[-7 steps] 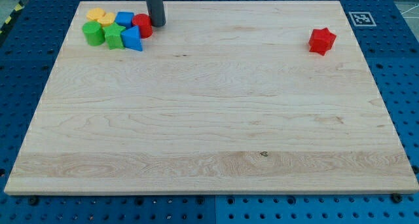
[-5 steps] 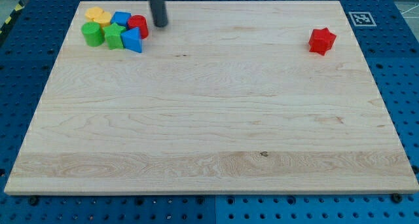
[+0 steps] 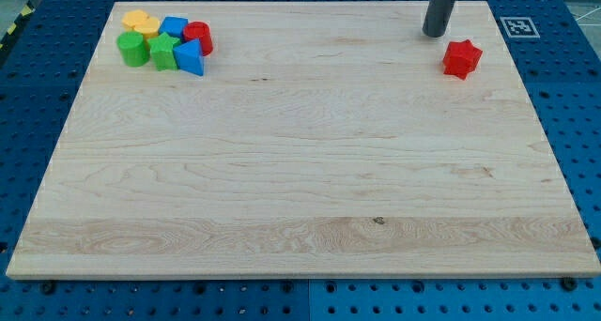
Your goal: Move the red star to the center
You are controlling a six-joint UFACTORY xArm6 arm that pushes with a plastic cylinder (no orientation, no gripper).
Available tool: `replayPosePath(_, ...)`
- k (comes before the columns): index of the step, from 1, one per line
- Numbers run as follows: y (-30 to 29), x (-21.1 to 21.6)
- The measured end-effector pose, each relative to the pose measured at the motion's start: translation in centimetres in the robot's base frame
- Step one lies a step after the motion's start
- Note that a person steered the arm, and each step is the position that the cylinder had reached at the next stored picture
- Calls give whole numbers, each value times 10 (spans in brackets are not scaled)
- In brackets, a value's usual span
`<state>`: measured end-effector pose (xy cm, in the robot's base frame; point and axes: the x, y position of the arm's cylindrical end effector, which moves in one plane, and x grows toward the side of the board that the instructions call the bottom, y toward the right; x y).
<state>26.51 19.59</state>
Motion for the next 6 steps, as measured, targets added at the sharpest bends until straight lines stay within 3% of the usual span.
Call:
replayPosePath(2,102,9)
replayPosePath(3,100,49)
replayPosePath(6,73,63)
